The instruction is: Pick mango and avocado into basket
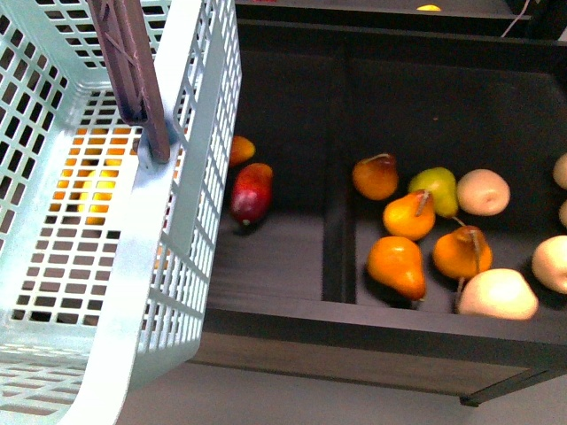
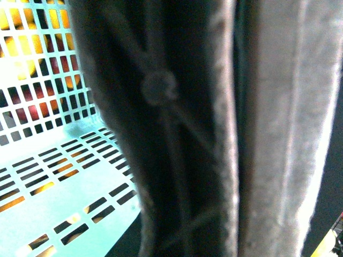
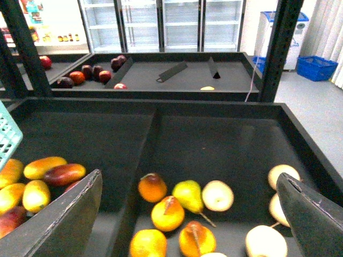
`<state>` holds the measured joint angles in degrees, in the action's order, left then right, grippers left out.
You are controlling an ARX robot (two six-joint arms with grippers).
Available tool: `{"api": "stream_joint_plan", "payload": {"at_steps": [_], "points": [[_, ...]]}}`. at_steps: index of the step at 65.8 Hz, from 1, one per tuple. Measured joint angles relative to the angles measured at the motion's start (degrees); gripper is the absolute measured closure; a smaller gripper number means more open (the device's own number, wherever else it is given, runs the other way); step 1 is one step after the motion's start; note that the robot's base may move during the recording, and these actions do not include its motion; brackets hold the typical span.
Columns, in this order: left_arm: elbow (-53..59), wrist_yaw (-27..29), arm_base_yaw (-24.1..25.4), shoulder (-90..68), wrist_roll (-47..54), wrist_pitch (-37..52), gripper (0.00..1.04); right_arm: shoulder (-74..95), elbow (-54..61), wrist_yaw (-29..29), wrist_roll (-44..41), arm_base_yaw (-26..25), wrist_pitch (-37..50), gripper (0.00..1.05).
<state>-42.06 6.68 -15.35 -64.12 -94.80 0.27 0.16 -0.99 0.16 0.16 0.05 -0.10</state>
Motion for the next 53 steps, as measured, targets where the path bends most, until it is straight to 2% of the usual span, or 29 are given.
{"api": "stream_joint_plan", "payload": {"at_steps": [53], "points": [[0.0, 0.1, 0.0, 0.0, 0.0, 0.0, 0.90, 0.0, 0.0, 0.0, 0.0, 0.0, 0.0, 0.09]]}}
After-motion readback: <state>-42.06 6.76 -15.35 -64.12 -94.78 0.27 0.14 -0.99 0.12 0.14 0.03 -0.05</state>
